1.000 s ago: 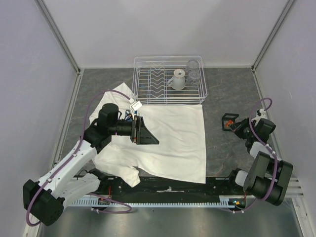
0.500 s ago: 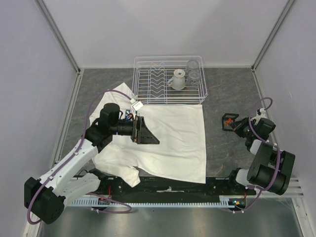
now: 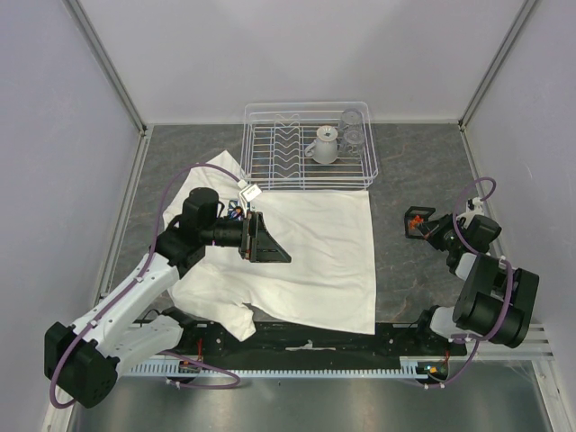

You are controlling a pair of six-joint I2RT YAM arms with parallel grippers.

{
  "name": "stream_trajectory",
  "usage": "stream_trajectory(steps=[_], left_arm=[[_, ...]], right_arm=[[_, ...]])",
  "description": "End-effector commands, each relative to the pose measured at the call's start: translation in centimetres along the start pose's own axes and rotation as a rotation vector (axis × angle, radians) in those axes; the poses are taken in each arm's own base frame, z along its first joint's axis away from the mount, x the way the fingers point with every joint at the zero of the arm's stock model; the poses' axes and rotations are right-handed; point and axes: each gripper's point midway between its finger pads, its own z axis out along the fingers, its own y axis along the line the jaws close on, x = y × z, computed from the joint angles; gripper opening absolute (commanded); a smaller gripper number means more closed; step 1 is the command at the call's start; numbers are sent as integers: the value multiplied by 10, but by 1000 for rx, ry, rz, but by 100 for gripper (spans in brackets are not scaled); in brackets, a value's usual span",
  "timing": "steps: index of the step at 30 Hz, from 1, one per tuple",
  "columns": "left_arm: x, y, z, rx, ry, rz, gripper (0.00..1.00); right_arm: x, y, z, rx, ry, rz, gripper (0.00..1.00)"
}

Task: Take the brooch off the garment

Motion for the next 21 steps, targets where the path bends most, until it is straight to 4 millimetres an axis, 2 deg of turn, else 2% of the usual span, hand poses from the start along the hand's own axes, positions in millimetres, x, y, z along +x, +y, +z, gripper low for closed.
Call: stream_trajectory(steps=[1, 21], left_arm=[[1, -6, 0, 45, 10, 72, 98], [3, -7, 0, 54, 17, 71, 98]], right_arm=[[-10, 7, 2, -45, -27, -28, 1], [-9, 5, 4, -42, -22, -21, 8]])
